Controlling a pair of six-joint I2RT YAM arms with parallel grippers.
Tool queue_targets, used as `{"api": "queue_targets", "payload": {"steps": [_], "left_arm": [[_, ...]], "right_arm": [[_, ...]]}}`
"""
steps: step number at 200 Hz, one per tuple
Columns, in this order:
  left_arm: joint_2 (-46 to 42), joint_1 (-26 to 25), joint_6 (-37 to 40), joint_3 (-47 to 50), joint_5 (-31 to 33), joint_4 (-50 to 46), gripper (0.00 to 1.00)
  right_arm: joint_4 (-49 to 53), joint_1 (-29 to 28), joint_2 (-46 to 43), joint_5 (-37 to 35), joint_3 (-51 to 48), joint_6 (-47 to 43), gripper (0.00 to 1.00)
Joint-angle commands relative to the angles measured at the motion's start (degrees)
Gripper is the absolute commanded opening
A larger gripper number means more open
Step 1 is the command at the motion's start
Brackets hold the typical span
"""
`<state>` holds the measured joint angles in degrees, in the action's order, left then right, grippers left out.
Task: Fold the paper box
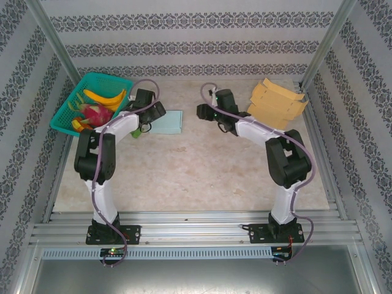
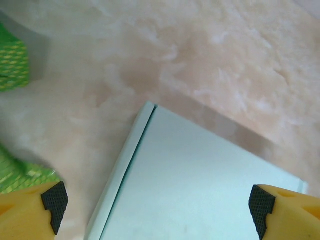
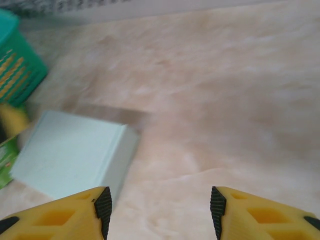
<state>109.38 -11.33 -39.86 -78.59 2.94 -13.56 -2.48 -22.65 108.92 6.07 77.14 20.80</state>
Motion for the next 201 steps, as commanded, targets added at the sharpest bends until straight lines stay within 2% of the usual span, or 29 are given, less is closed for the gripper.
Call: {"api": "queue_targets", "payload": {"steps": [1, 23, 46, 91, 121, 177, 201], "left_arm": [[-6.3, -1.8, 0.1, 5.7, -1.0, 2.7, 0.95], [-9.4, -5.9, 1.4, 11.1, -1.0, 4.5, 0.96], [-10.8, -10.9, 3.8, 14.8, -1.5, 6.2, 0.95], [-12.3, -19.4, 7.6, 18.1, -4.0, 12.2, 0.95], [-11.0, -21.9, 9.5, 16.2, -4.0, 14.4, 0.95], [-6.4, -24.8, 11.6, 12.6, -6.4, 17.3, 0.95], [-7.0, -24.9, 12.2, 13.4, -5.0, 16.8, 0.95]], "right_arm": [[11.6, 4.2, -0.9, -8.6, 1.4, -2.1, 0.55], [15.9, 8.6, 0.1, -12.8, 3.6, -3.7, 0.54], [19.1, 12.0, 3.2, -13.9, 7.8, -6.2, 0.54], [24.9, 14.0, 11.3, -17.8, 18.7, -11.0, 0.52], [32.9, 14.3, 18.4, -19.3, 30.0, -12.6, 0.52], [41.9, 14.9, 26.0, -23.6, 41.8, -12.9, 0.52], [45.3, 15.3, 28.7, -24.0, 44.9, -13.6, 0.52]]}}
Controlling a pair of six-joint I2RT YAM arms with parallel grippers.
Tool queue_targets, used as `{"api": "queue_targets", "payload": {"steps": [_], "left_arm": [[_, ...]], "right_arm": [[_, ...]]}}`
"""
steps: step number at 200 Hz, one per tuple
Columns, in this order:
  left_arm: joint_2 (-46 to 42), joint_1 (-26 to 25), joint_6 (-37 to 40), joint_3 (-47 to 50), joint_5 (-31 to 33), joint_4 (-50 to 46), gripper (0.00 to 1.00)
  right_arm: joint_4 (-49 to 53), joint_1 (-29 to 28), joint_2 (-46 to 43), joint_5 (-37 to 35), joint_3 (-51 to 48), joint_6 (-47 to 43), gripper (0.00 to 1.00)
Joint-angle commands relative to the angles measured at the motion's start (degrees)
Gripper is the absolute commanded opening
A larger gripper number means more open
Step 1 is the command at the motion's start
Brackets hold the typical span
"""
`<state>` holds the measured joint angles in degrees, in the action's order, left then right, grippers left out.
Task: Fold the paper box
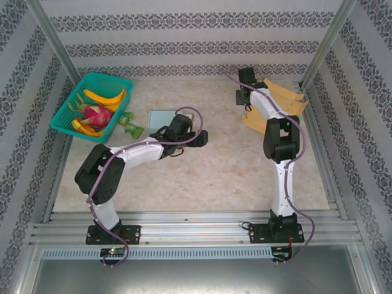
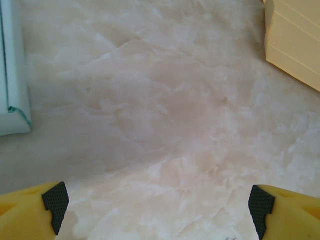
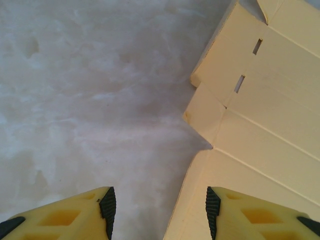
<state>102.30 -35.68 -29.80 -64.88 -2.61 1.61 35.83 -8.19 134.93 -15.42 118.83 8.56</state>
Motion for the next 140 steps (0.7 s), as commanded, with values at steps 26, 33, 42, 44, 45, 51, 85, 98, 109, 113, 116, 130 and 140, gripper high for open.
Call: {"api": "queue_targets", "payload": {"steps": [26, 33, 42, 44, 45, 51, 85, 98, 109, 113, 116, 130, 140], "left_arm": [[-0.5, -0.6, 2.5, 1.9, 1.1, 3.2, 0.95], [-0.4, -0.6, 2.6, 2.1, 1.1, 3.4, 0.95], [-0.3, -0.6, 2.6, 2.2, 1.1, 3.5, 0.95], [-0.2, -0.6, 2.7, 2.3, 1.1, 3.4, 0.95], [-0.2, -0.6, 2.7, 2.3, 1.1, 3.4, 0.95], [-0.1, -0.6, 2.7, 2.3, 1.1, 3.4, 0.95], [0.2, -0.7, 2.1, 2.7, 3.6, 2.9, 0.95], [0.4, -0.7, 1.9, 2.4, 3.8, 2.7, 0.95], [0.7, -0.7, 1.9, 2.3, 3.6, 2.8, 0.95], [0.7, -0.7, 1.9, 2.4, 3.6, 2.7, 0.95], [0.8, -0.7, 1.8, 2.3, 3.6, 2.7, 0.95], [0.8, -0.8, 1.8, 2.4, 3.7, 2.8, 0.95], [0.8, -0.8, 1.8, 2.4, 3.9, 2.8, 0.95]], "right_arm": [[8.8, 2.2, 4.6, -0.5, 5.1, -1.4, 0.51], [9.4, 2.6, 5.1, 0.4, 5.8, -1.3, 0.49], [9.8, 3.0, 5.6, 1.4, 6.4, -1.2, 0.48], [9.8, 3.1, 5.7, 1.7, 6.5, -1.1, 0.48], [9.8, 3.1, 5.7, 1.8, 6.5, -1.1, 0.48], [10.1, 3.3, 6.1, 2.1, 6.9, -1.1, 0.47], [10.9, 4.1, 6.8, 3.6, 7.6, -0.6, 0.38], [10.9, 4.5, 6.7, 4.7, 7.3, -0.3, 0.36], [10.9, 4.8, 6.7, 5.5, 7.1, -0.2, 0.31], [10.9, 4.8, 6.6, 5.7, 7.0, -0.1, 0.31], [10.9, 4.9, 6.6, 5.8, 6.9, -0.1, 0.31], [10.5, 5.0, 6.1, 6.0, 6.0, 0.0, 0.27], [10.2, 5.0, 5.7, 6.0, 5.3, 0.0, 0.26]]}}
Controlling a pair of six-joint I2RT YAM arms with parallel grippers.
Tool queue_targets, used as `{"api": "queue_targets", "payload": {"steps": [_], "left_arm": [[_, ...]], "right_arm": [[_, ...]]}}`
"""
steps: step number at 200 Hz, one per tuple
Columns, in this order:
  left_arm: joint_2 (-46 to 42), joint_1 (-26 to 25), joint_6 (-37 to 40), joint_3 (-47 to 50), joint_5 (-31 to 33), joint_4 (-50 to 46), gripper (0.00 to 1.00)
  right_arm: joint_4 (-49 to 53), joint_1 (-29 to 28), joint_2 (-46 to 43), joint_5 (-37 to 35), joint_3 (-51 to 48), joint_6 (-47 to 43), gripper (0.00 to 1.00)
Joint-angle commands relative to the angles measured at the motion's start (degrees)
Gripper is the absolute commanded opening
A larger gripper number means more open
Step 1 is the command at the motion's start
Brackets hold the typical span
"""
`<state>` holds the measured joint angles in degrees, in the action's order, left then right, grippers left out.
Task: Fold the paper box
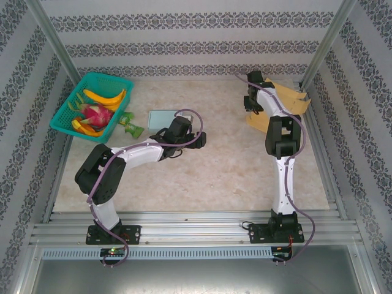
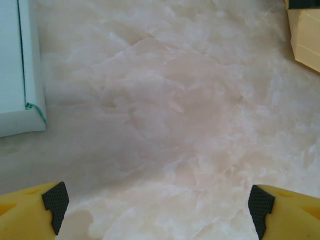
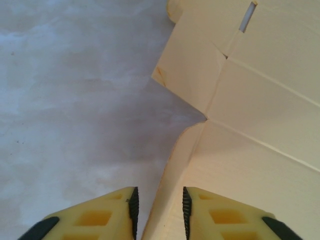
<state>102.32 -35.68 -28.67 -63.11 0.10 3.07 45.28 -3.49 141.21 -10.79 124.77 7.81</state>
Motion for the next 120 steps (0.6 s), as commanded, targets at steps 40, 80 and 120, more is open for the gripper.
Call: {"api": "queue_targets", "payload": {"steps": [40, 80, 120], "left_arm": [[0.7, -1.2, 0.4, 0.9, 1.6, 0.6, 0.94], [-3.1, -2.2, -0.9, 2.2, 2.6, -1.6, 0.94], [-9.8, -3.0, -5.7, 6.9, 4.1, -3.4, 0.95]], "right_arm": [[-4.3, 0.4, -8.5, 3.4, -11.1, 2.1, 0.0], [-15.9, -1.6, -30.5, 6.6, -35.8, 5.0, 0.0], [-18.8, -11.5, -48.7, 2.3, -55.2, 6.5, 0.0]]}}
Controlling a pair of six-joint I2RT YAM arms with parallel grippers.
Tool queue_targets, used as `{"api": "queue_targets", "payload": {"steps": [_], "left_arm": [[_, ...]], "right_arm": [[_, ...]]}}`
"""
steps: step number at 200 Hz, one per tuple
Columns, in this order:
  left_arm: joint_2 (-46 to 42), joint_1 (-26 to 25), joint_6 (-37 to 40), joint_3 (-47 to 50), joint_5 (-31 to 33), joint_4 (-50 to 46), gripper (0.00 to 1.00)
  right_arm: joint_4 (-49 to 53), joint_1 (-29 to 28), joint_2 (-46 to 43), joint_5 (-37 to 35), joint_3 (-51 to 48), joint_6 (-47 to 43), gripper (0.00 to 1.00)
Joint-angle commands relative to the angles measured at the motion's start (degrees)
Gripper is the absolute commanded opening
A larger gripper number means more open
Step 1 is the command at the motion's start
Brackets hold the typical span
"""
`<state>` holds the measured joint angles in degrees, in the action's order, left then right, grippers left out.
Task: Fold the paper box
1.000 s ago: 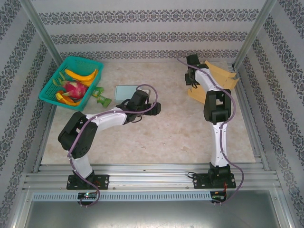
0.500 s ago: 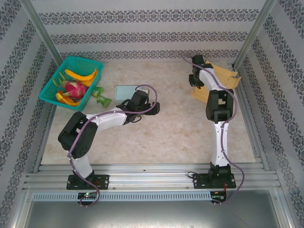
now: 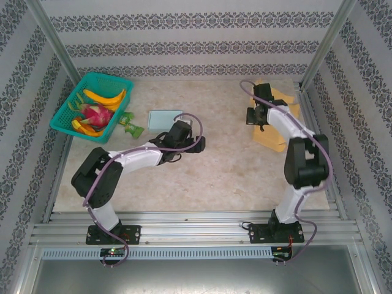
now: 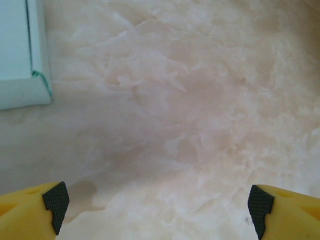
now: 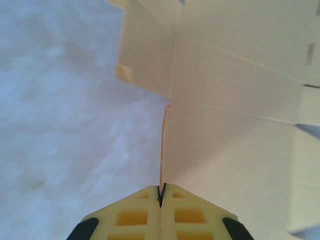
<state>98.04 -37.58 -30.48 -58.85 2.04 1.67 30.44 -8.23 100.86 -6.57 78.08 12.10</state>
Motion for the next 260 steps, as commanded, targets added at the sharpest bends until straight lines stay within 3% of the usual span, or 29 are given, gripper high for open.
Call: {"api": "queue_targets", "payload": {"steps": [1, 41, 71, 98, 123, 160, 192, 209, 260], "left_arm": [[-5.6, -1.1, -4.0, 2.7, 2.2, -2.0, 0.95], [-13.8, -1.4, -7.8, 6.7, 8.7, -9.8, 0.95], [-21.0, -1.4, -9.8, 10.8, 12.7, -13.3, 0.95], [-23.6, -1.4, -11.6, 13.8, 12.3, -13.2, 0.95], [-23.8, -2.6, -13.4, 16.0, 9.6, -9.5, 0.95], [-20.1, -6.5, -16.6, 13.4, 11.9, -7.7, 0.94], [-11.2, -7.9, -18.6, 8.3, 9.8, -4.0, 0.94], [-5.2, -8.3, -18.9, 2.8, 8.0, -4.5, 0.93], [9.1, -9.7, -19.1, -12.0, 9.8, -10.8, 0.93]], "right_arm": [[-4.0, -7.2, -8.7, -2.1, -9.0, 2.3, 0.0], [-11.4, -22.1, -22.8, -5.4, -27.9, 9.0, 0.0], [-17.6, -30.6, -28.4, -5.5, -37.9, 14.3, 0.0], [-17.9, -35.5, -32.7, -5.2, -40.3, 14.5, 0.3], [-15.4, -35.9, -38.7, -4.3, -41.3, 13.4, 0.39], [-12.8, -33.3, -48.0, -4.9, -44.0, 11.0, 0.59], [-14.7, -28.2, -54.7, -3.1, -49.2, 9.5, 0.62], [-15.3, -25.6, -58.1, 2.5, -50.2, 11.5, 0.62], [-15.8, -25.6, -62.9, 2.2, -52.7, 14.2, 0.62]]}}
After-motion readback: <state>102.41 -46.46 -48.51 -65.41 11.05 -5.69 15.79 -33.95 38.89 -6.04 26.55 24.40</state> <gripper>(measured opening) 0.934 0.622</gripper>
